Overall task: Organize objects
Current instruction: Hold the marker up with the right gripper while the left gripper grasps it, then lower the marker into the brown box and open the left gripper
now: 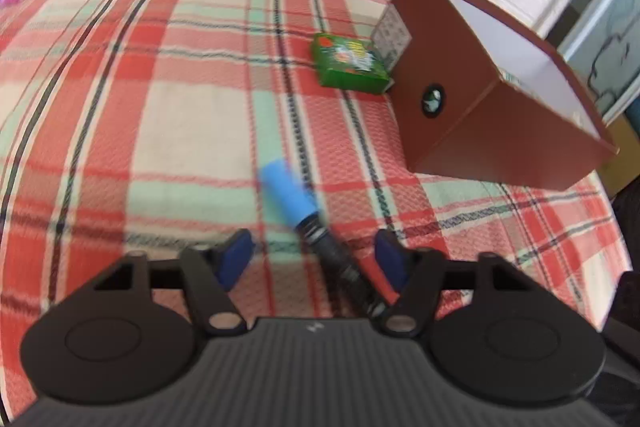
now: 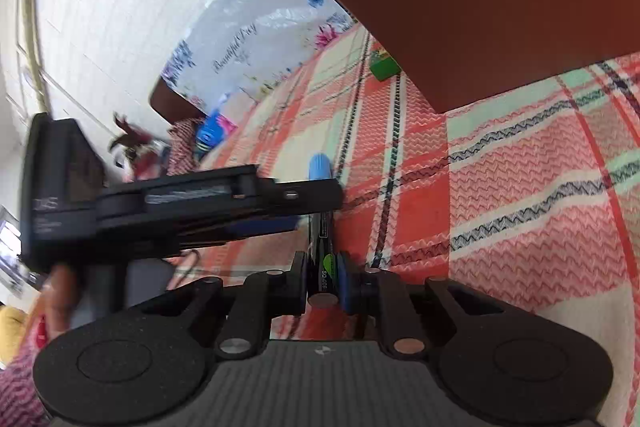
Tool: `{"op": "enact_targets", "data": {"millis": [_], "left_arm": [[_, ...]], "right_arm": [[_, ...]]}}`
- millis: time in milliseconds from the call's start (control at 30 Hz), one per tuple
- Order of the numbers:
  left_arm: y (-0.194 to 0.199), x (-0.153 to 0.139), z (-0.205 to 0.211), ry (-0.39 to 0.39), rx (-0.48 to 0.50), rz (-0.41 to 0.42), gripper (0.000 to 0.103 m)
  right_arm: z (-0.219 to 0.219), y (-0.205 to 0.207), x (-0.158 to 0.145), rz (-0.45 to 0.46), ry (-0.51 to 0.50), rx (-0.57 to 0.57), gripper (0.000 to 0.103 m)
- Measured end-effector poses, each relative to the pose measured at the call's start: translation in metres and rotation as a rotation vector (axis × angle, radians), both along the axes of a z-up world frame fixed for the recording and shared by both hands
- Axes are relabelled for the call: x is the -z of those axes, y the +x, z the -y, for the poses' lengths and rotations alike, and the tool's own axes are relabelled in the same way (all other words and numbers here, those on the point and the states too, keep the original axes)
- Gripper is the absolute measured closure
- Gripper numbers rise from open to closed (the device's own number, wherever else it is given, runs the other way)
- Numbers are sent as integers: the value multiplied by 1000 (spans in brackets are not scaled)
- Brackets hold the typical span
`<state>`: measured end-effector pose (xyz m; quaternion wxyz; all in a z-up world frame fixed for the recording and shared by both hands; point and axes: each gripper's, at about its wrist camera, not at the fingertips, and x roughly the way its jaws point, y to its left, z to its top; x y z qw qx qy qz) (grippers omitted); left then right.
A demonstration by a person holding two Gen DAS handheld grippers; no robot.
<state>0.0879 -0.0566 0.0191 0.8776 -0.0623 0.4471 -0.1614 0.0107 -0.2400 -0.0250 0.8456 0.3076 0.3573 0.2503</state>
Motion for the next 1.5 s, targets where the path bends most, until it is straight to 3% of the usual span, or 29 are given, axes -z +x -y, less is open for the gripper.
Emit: {"op": "enact_targets", "data": {"millis": [33, 100, 233, 400, 567, 767, 867, 967, 1033, 1133, 1367, 1500], "left_arm": [[0, -1, 5, 9, 11, 5, 67], [-2, -7, 9, -34, 36, 11, 75], [-10, -34, 26, -33, 96, 96, 81], [-4, -86, 58, -74, 181, 213, 82], [22, -119, 121, -74, 292, 305, 82], [55, -115, 198, -71, 374, 306, 81], [63, -104, 230, -29, 375, 327, 77], [69, -89, 246, 53, 337, 355, 64], [73, -81, 245, 74, 320, 330, 62], [70, -77, 228, 61, 294, 329, 61], [43, -84, 163, 5, 226, 365, 60], [23, -79, 112, -15, 174, 368, 61]], "right_arm": [[1, -4, -3, 19, 11, -6, 87], [-2, -9, -9, 52, -19, -9, 86], [-2, -16, -21, 111, -47, 10, 87], [12, -26, -61, 295, -124, 115, 87], [43, -18, -93, 426, -285, 291, 87], [92, 4, -102, 432, -427, 475, 87], [101, 19, -97, 410, -527, 541, 87], [108, 38, -84, 336, -616, 609, 86], [108, 42, -77, 337, -686, 640, 85], [104, 31, -76, 368, -649, 632, 71], [62, -14, -72, 490, -665, 630, 70], [33, -31, -69, 495, -656, 514, 70]]}}
